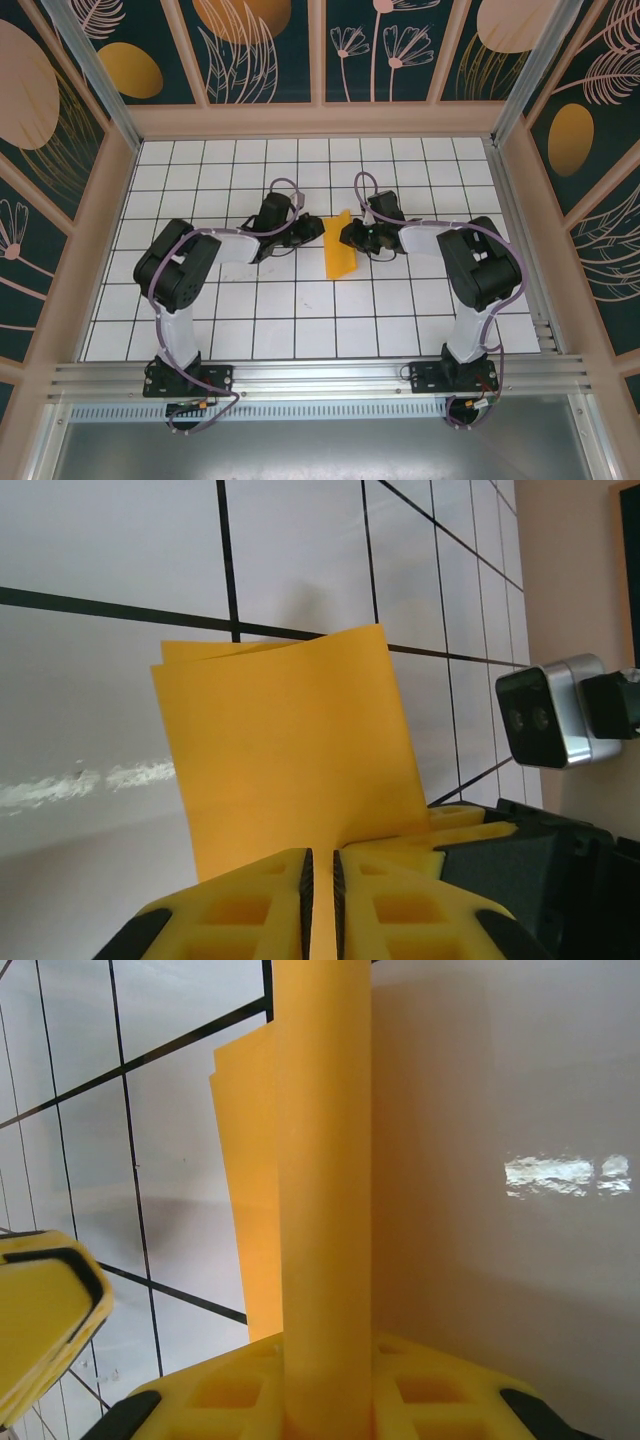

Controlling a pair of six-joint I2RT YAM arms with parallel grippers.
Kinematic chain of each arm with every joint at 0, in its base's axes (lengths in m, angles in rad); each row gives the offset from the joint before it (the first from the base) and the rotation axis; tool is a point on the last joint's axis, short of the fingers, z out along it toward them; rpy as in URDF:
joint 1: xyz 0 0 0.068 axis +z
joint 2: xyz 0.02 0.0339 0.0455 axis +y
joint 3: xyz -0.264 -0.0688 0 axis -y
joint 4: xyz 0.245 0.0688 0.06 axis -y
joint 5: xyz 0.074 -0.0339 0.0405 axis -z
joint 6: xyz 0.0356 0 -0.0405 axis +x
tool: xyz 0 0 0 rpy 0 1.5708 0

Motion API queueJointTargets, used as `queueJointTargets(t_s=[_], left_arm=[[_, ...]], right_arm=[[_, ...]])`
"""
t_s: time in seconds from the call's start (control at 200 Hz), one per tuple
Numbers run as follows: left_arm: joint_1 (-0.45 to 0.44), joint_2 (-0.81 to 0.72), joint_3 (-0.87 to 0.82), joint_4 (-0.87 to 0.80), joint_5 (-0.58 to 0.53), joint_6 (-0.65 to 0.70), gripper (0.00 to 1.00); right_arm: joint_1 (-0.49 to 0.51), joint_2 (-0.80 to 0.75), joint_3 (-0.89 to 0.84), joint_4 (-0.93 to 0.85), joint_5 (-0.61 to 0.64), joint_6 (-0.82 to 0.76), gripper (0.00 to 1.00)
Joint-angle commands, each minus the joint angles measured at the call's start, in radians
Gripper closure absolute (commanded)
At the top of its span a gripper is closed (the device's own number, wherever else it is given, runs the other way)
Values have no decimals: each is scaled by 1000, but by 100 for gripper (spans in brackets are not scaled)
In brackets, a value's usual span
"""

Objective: Fold a paper plane with a square sheet of paper (pick it up from the middle)
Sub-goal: Fold the square sheet of paper in half at the center of the table, then hold the square sheet of paper at the center of the table.

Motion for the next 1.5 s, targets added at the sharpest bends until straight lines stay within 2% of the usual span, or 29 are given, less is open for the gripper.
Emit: queueJointTargets(t_s=[0.0, 0.17, 0.671, 0.971, 1.196, 1.496], left_arm=[[-11, 45, 64, -78, -3, 36, 85], [-15, 91, 110, -131, -6, 54, 90], [-16, 163, 195, -265, -17, 99, 93], [-15, 193, 247, -390, -61, 145, 93], [-16, 196, 254, -403, -54, 158, 93], [-15, 201, 277, -422, -41, 183, 93]], right_arm=[[-9, 17, -16, 1, 0, 7, 79], [-9, 15, -17, -2, -6, 5, 79], [-8, 11, 12, -46, -23, -17, 78], [-9, -28, 36, -105, -12, -36, 70], [-10, -58, 46, -177, 23, -86, 58], [-10, -29, 68, -244, 6, -188, 57]])
